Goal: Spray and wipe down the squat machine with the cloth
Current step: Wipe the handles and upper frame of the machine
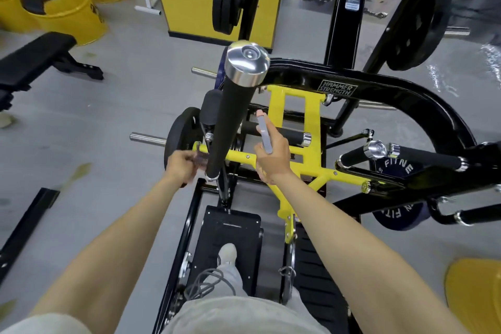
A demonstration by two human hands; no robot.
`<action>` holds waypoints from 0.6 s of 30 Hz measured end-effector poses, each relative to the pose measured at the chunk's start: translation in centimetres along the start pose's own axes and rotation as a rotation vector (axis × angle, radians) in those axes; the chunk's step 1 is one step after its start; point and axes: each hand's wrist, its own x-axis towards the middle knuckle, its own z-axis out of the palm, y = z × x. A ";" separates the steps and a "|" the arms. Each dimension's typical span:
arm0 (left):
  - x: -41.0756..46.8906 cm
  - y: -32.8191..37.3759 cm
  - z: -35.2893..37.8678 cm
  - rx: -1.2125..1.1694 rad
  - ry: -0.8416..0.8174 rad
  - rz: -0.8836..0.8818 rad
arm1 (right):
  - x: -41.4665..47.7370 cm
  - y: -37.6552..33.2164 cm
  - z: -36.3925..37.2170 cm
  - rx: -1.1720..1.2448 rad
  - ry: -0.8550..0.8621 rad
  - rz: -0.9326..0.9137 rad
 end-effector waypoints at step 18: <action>-9.8 5.7 22.1 -0.371 -0.322 -0.080 | -14.5 15.4 -12.9 -0.013 0.247 0.506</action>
